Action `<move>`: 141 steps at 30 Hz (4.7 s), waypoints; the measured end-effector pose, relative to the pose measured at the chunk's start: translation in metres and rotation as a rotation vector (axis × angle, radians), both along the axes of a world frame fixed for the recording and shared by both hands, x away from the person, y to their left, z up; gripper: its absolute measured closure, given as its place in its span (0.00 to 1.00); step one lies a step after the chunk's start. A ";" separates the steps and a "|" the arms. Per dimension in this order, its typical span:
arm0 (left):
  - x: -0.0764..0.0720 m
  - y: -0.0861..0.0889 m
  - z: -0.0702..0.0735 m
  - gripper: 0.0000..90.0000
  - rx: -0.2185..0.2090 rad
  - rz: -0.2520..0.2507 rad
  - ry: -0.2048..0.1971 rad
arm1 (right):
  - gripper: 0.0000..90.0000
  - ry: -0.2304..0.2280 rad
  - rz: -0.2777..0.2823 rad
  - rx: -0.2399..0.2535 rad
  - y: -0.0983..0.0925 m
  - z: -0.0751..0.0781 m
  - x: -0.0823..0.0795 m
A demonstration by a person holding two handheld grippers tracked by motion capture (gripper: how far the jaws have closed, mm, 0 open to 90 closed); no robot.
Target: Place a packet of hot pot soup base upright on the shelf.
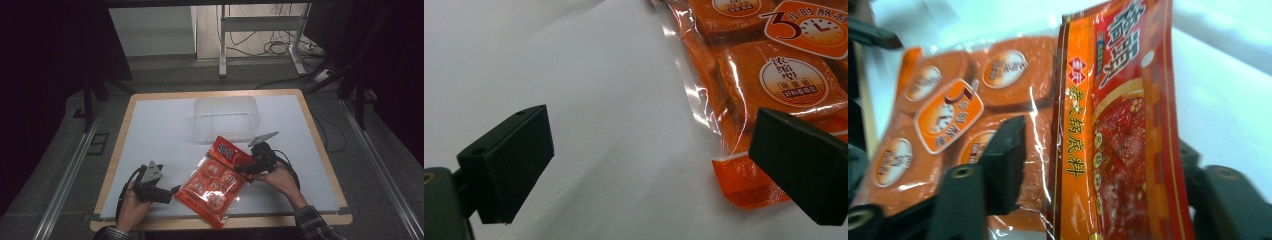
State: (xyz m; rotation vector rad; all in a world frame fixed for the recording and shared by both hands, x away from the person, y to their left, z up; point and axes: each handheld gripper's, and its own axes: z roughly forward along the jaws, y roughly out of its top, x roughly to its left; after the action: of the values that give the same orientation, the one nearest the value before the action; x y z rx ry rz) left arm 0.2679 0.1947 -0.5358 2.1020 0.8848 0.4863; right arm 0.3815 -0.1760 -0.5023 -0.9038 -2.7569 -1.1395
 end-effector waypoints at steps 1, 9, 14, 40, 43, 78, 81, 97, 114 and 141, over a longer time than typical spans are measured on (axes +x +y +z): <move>0.000 0.000 0.000 0.04 0.001 0.000 0.000 | 0.52 -0.005 0.006 -0.022 0.003 -0.002 0.000; 0.000 0.000 0.000 0.04 -0.002 0.004 -0.003 | 0.77 -0.044 -0.009 -0.074 0.018 -0.005 0.000; 0.000 0.000 0.000 0.04 -0.002 0.005 -0.001 | 0.99 -0.067 -0.009 -0.106 0.017 -0.006 0.000; 0.000 0.004 0.002 0.06 -0.011 0.040 0.001 | 0.99 -0.101 -0.001 0.041 0.003 0.035 -0.021; 0.000 0.003 0.002 0.06 -0.007 0.042 0.002 | 0.99 -0.090 0.000 0.088 0.001 0.047 -0.027; 0.000 0.002 0.003 0.06 0.003 0.040 -0.011 | 0.99 -0.093 0.056 0.254 -0.004 0.158 -0.038; 0.000 0.002 0.003 0.06 0.004 0.038 -0.009 | 0.99 -0.118 0.034 0.240 -0.006 0.164 -0.034; 0.001 0.005 0.004 0.05 -0.043 0.029 0.021 | 0.99 -0.136 -0.068 0.292 -0.025 0.191 0.003; 0.003 0.008 0.004 0.04 -0.119 0.006 0.060 | 0.99 -0.171 -0.123 0.335 -0.018 0.221 0.038; 0.004 0.007 0.002 0.04 -0.119 0.005 0.065 | 0.99 -0.204 -0.257 0.366 0.000 0.204 0.128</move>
State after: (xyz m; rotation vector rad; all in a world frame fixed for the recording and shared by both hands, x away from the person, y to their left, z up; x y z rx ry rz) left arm 0.2719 0.2018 -0.5339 2.0174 0.9336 0.3604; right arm 0.5097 -0.1758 -0.2979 -1.1671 -2.4894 -1.7965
